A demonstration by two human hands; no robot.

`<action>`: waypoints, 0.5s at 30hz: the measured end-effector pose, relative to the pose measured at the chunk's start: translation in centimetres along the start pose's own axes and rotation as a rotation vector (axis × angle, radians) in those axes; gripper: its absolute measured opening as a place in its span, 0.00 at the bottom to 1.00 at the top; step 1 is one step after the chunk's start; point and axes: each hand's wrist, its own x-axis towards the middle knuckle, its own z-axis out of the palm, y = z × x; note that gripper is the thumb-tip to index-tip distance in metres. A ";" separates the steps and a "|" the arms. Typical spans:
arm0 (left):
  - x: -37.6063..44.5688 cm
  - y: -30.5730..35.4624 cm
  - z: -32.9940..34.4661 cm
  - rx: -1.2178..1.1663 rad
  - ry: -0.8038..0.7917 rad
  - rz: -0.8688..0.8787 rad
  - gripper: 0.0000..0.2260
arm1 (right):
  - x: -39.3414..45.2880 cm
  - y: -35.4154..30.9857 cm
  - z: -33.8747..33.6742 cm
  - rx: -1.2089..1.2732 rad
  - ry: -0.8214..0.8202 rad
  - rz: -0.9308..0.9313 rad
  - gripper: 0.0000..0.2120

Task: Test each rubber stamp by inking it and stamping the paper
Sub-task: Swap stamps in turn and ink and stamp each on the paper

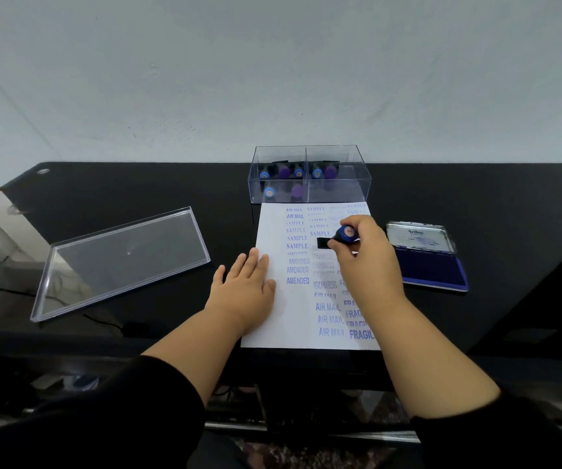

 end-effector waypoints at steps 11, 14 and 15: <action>3.0 4.2 -3.0 -0.284 0.203 -0.060 0.20 | 6.6 -2.0 -0.9 -0.087 -0.107 0.017 0.08; 6.2 5.8 -4.3 -0.285 0.264 0.016 0.20 | 10.2 -2.0 -1.8 -0.127 -0.126 -0.006 0.08; 7.2 6.2 -4.7 -0.279 0.286 0.047 0.20 | 11.3 -1.8 -2.1 -0.142 -0.129 -0.018 0.07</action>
